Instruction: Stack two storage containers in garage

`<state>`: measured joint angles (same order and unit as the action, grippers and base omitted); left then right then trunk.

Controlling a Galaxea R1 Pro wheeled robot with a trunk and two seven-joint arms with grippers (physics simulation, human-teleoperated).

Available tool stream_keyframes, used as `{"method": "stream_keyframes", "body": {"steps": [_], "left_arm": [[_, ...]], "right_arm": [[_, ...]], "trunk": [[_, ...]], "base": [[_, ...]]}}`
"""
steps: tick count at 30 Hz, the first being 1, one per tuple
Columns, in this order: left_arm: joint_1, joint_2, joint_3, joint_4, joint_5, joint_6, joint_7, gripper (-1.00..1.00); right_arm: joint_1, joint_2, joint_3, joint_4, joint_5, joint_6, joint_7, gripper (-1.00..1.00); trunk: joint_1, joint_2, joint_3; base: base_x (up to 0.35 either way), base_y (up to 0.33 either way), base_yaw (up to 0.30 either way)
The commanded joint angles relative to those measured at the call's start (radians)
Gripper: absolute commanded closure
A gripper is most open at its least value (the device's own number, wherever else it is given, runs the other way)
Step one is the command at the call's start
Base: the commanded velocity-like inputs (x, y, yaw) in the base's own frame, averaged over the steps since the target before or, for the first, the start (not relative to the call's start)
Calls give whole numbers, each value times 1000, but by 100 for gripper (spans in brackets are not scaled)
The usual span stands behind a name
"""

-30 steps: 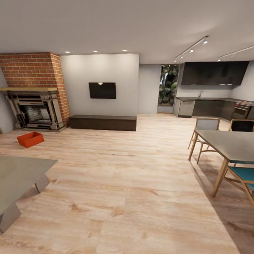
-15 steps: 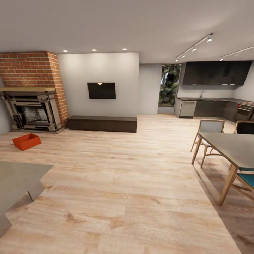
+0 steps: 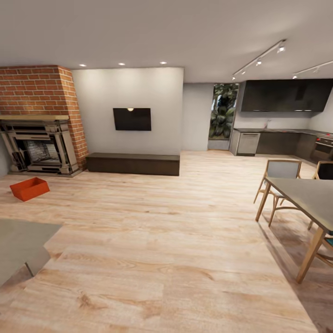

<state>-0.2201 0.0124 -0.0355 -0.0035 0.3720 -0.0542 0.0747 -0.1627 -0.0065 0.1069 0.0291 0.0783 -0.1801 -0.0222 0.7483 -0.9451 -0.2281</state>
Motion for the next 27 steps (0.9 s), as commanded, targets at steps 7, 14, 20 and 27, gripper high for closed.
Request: {"method": "stream_keyframes", "body": {"steps": [7, 14, 20, 27], "left_arm": [[-1, 0, -4, 0, 5, -3, 2, -100], [-1, 0, -4, 0, 5, -4, 2, -100], [-1, 0, -4, 0, 5, -4, 2, -100], [-1, 0, -4, 0, 5, -4, 2, -100]], "right_arm": [[-1, 0, 2, 3, 8, -4, -2, -100], [-1, -2, 1, 2, 6, -8, -2, -100], [-1, -3, 1, 3, 6, -10, -2, -100], [-1, -8, -2, 2, 3, -10, -3, -100]], "trunk": [[1, -1, -1], [1, -1, -1], [1, -1, -1], [1, -1, -1]], "base": [[324, 0, 0], [324, 0, 0], [324, 0, 0], [324, 0, 0]]}}
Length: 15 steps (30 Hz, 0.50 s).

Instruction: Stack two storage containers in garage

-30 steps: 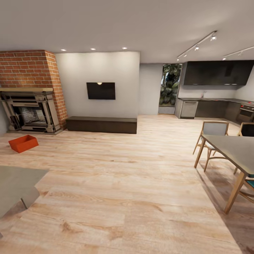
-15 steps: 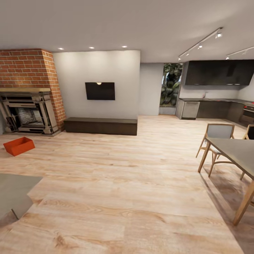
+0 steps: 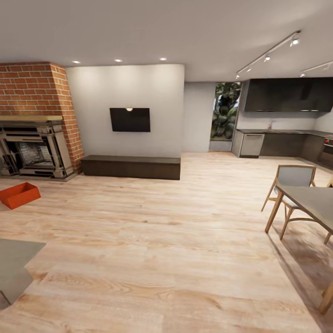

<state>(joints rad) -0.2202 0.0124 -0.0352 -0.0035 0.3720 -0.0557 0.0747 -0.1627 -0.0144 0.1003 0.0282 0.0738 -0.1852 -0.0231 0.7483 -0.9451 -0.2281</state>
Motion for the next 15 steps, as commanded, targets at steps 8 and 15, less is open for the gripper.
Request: {"method": "stream_keyframes", "body": {"steps": [8, 15], "left_arm": [[-1, 0, -4, 0, 5, -2, 2, -100], [-1, 0, -4, 0, 5, -3, 2, -100]], "right_arm": [[-1, -4, 4, 3, 5, -4, -2, -100], [-1, 3, 3, 3, 7, -5, -3, -100]], "trunk": [[1, -1, -1], [1, -1, -1]], "base": [[324, 0, 0], [324, 0, 11]]}}
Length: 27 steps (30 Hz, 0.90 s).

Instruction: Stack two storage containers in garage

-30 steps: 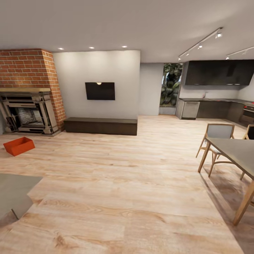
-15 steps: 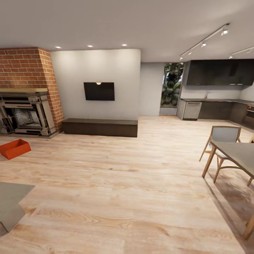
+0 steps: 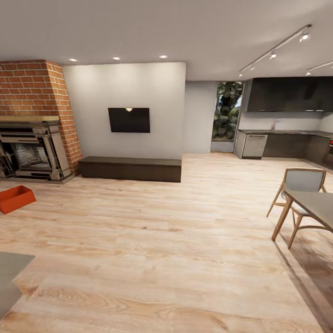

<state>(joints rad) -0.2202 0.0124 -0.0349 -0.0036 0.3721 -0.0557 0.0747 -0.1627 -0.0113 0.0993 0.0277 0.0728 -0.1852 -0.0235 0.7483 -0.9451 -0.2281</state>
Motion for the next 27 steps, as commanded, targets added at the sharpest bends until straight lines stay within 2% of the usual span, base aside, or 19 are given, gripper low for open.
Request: {"method": "stream_keyframes", "body": {"steps": [1, 19, 27], "left_arm": [[-1, 0, -4, 0, 6, -3, 2, -100], [-1, 0, -4, 0, 7, -3, 2, -100], [-1, 0, -4, 0, 7, -3, 2, -100]], "right_arm": [[-1, 0, 4, 3, 7, -5, -3, -100], [-1, -1, 3, 3, 7, -5, -3, -100], [-1, -6, 5, 3, 7, -5, -1, -100]], "trunk": [[1, -1, -1], [1, -1, -1], [1, -1, -1]], "base": [[324, 0, 157], [324, 0, 255], [324, 0, 60]]}}
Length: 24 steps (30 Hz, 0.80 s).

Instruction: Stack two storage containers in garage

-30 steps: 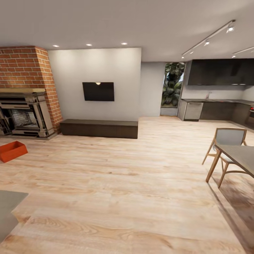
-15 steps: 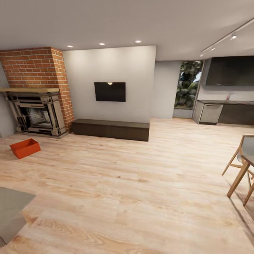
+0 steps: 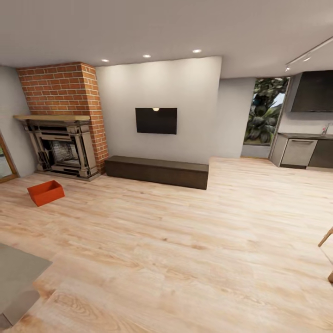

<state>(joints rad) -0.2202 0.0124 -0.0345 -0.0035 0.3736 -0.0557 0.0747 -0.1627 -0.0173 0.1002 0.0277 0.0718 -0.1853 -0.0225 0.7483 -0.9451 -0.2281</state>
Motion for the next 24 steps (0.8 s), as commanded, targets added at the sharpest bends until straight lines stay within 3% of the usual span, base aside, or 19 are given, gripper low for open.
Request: {"method": "stream_keyframes", "body": {"steps": [1, 24], "left_arm": [[-1, 0, -4, 0, 5, -3, 2, -100], [-1, 0, -4, 0, 5, -3, 2, -100]], "right_arm": [[-1, 0, 5, 3, 8, -5, -2, -100], [-1, -2, 11, 3, 19, -3, 0, -100]], "trunk": [[1, -1, -1], [1, -1, -1]], "base": [[324, 0, 4], [324, 0, 0]]}}
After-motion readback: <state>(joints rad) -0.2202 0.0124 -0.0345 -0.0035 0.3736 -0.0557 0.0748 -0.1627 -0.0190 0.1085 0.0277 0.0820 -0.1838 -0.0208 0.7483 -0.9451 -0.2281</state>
